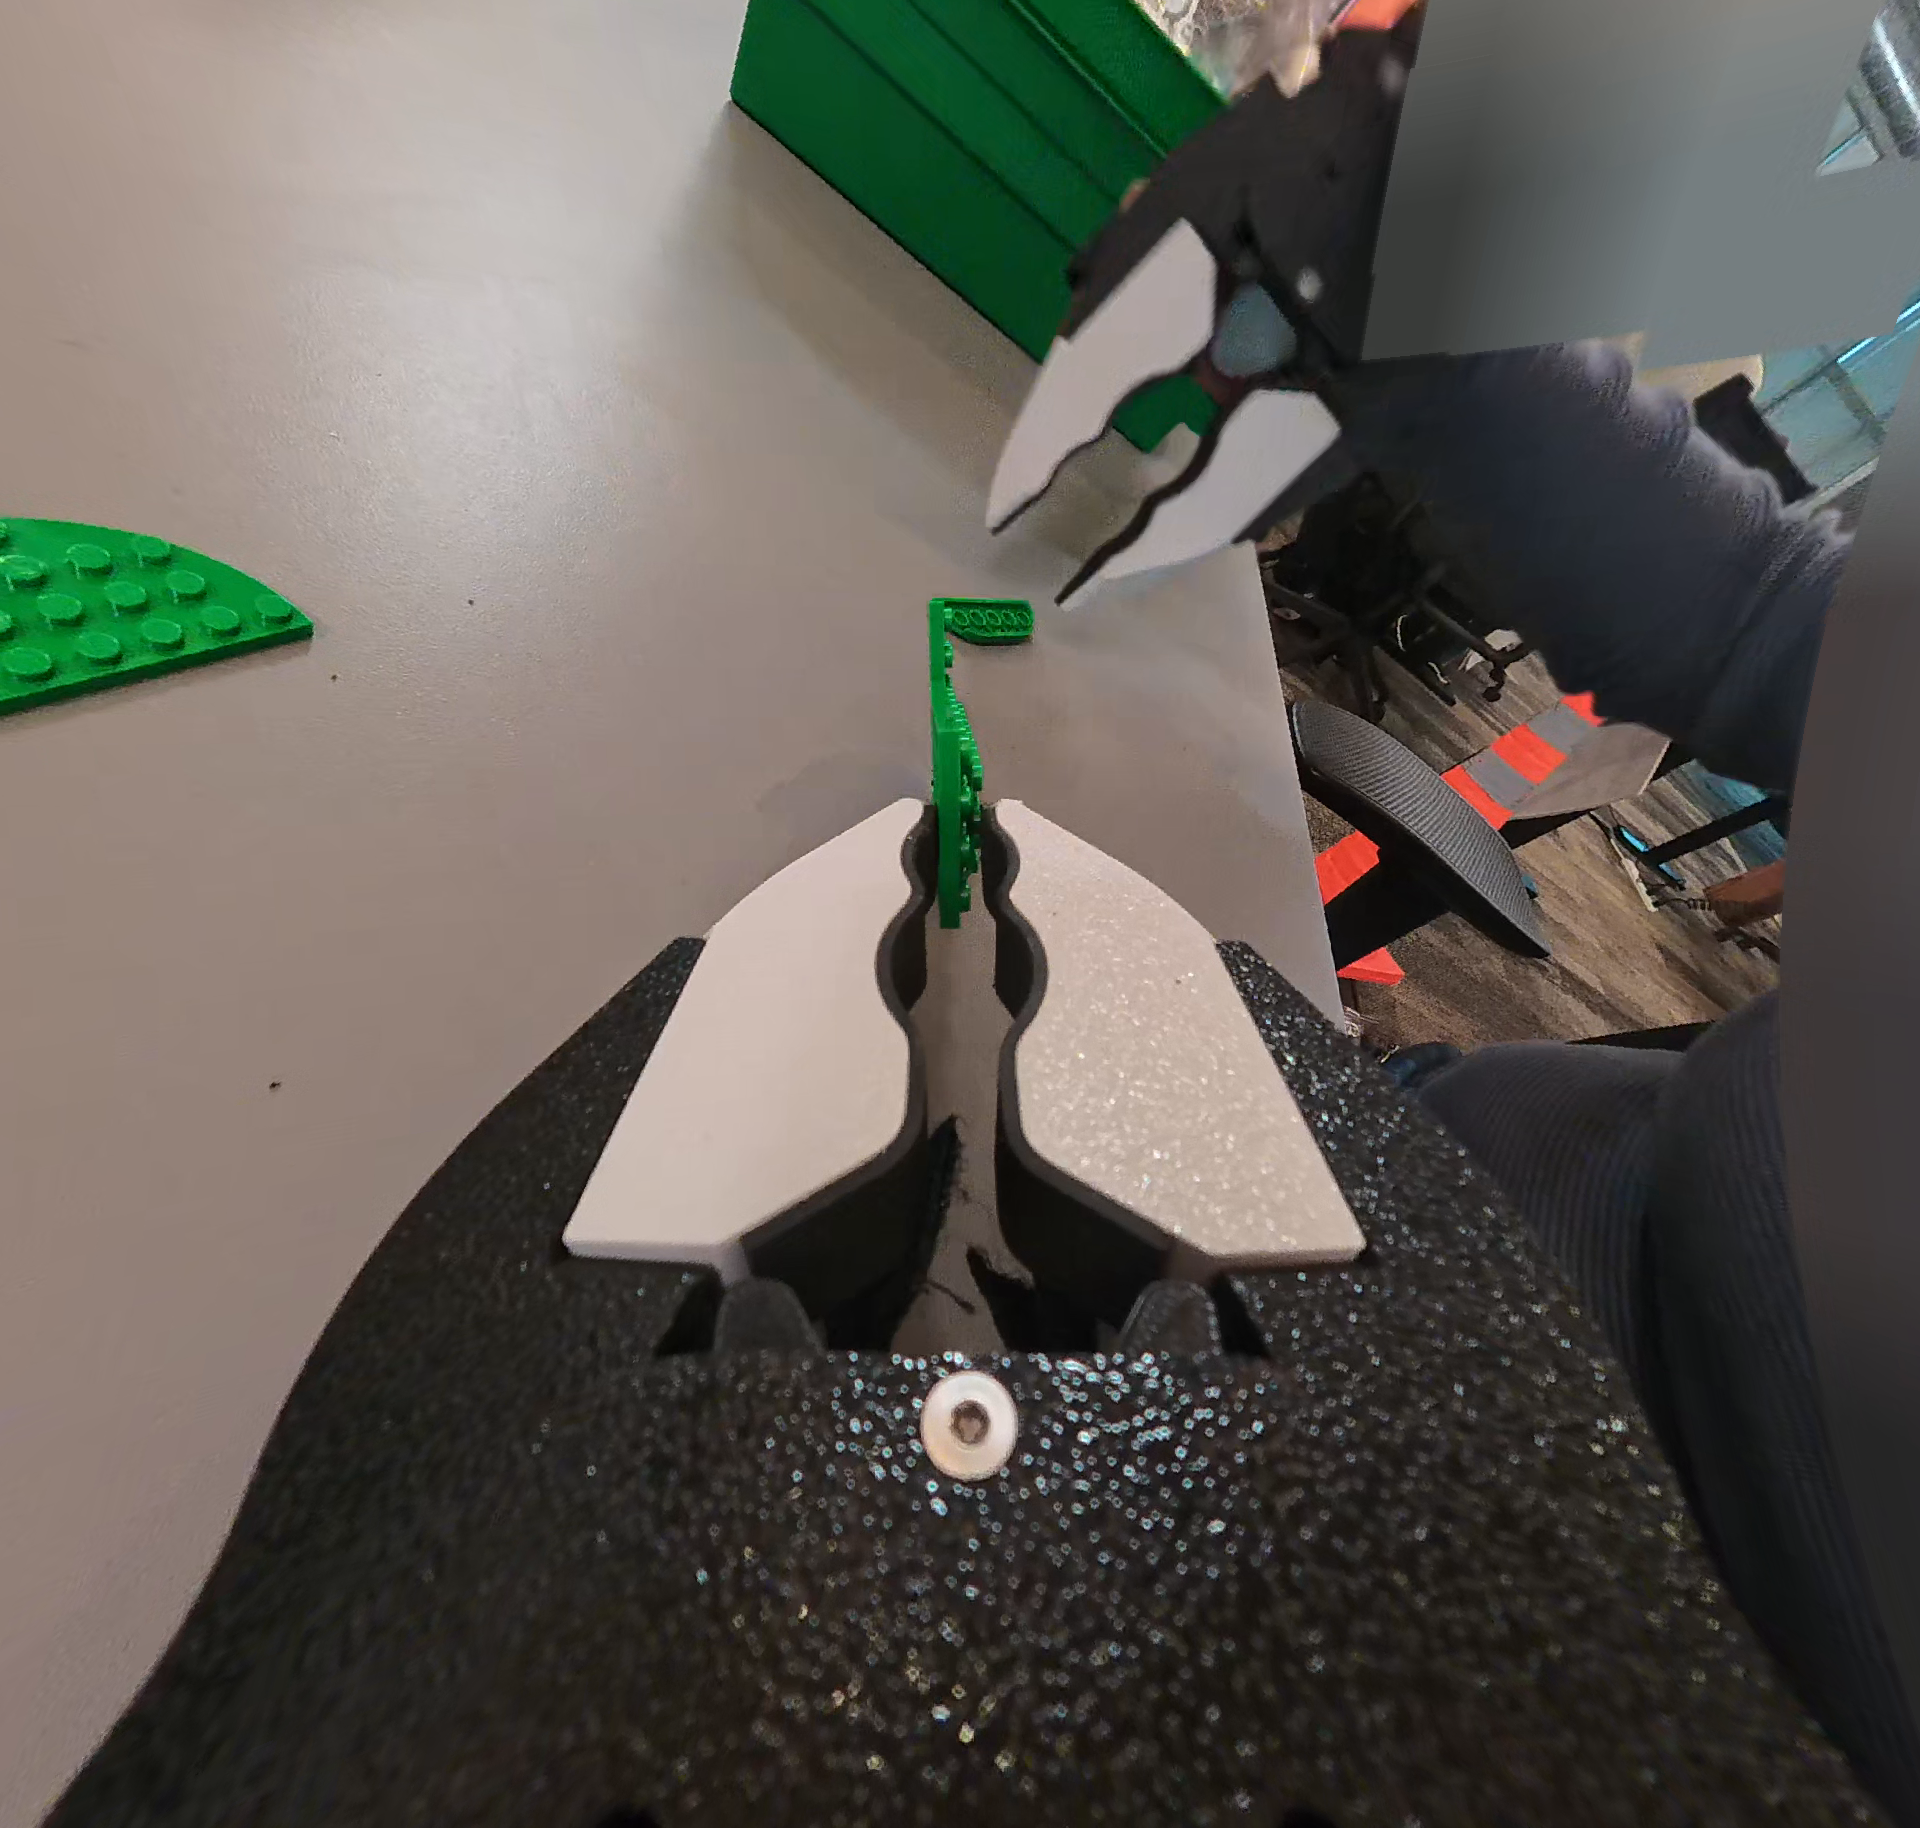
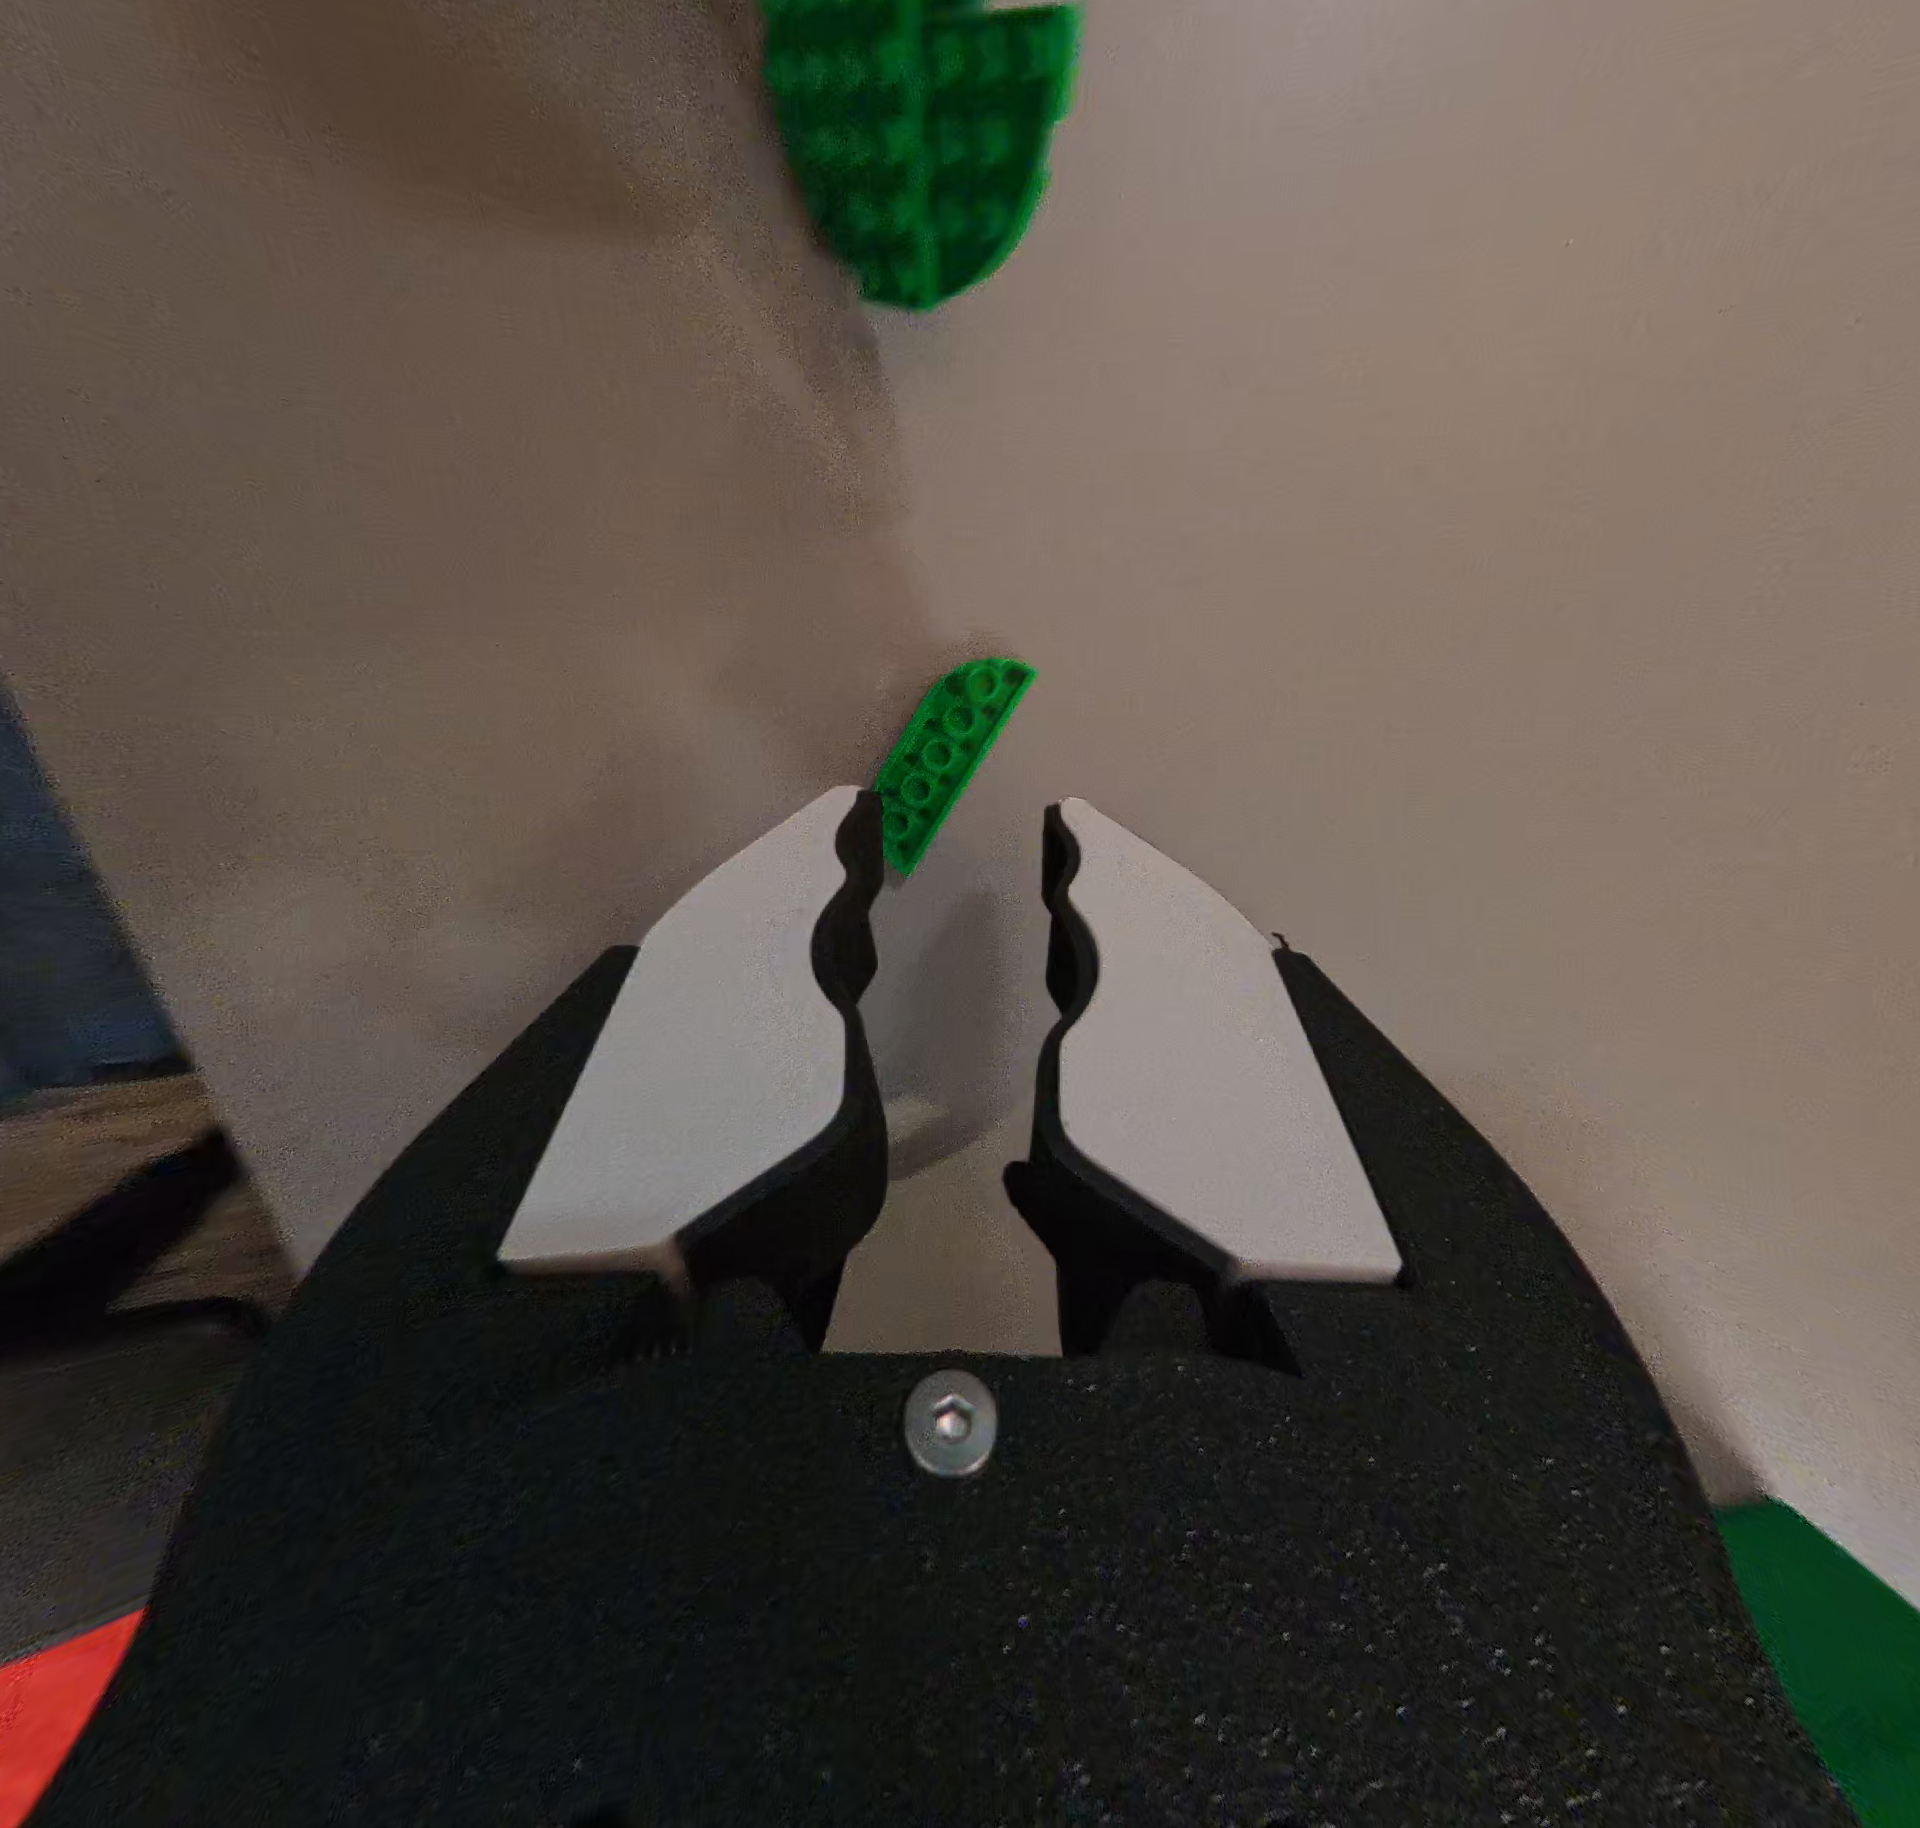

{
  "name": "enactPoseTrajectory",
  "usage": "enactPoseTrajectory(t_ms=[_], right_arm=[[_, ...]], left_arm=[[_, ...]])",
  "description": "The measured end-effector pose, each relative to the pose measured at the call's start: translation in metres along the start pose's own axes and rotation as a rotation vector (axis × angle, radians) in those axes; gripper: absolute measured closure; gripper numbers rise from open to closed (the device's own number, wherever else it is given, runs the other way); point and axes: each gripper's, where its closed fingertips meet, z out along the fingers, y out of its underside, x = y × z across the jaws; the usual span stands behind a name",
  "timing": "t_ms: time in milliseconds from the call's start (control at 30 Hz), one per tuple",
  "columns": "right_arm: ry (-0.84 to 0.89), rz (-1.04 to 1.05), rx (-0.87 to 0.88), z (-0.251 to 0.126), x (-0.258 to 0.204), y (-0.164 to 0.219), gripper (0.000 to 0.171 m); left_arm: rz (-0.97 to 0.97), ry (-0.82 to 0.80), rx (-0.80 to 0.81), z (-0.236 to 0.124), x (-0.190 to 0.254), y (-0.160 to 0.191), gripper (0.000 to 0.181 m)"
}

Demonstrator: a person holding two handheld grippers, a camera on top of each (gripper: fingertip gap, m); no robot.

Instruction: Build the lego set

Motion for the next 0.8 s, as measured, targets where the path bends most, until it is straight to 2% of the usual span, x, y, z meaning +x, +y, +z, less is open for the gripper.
enactPoseTrajectory(t_ms=[100, 200, 333, 433, 467, 533, 667, 800], right_arm=[[0.096, -0.046, 0.013, 0.002, -0.014, 0.008, 0.143], [0.029, 0.129, 0.088, 0.007, -0.022, 0.005, 0.136], [0.063, 0.238, 0.075, 0.013, -0.016, 0.012, 0.136], [0.057, 0.283, 0.083, 0.015, -0.014, 0.012, 0.147], [0.061, 0.282, 0.081, 0.015, -0.013, 0.013, 0.159], [0.054, 0.269, 0.071, 0.014, -0.013, 0.015, 0.160], [-0.026, 0.252, 0.078, 0.005, -0.022, 0.010, 0.161], [-0.251, 0.333, 0.232, -0.013, -0.038, -0.025, 0.161]], left_arm=[[0.001, 0.002, -0.002, 0.000, 0.000, 0.000, 0.174], [-0.001, 0.004, 0.001, 0.000, 0.001, 0.000, 0.174], [-0.003, 0.004, 0.004, -0.001, 0.001, 0.000, 0.174], [0.001, 0.004, 0.001, 0.000, 0.002, 0.000, 0.174], [0.006, 0.005, -0.002, 0.000, 0.002, 0.001, 0.174], [0.027, 0.004, -0.001, 0.000, 0.004, 0.001, 0.174], [0.179, -0.023, 0.069, -0.003, 0.012, -0.010, 0.175], [0.358, -0.034, 0.167, -0.005, 0.028, -0.022, 0.175]])
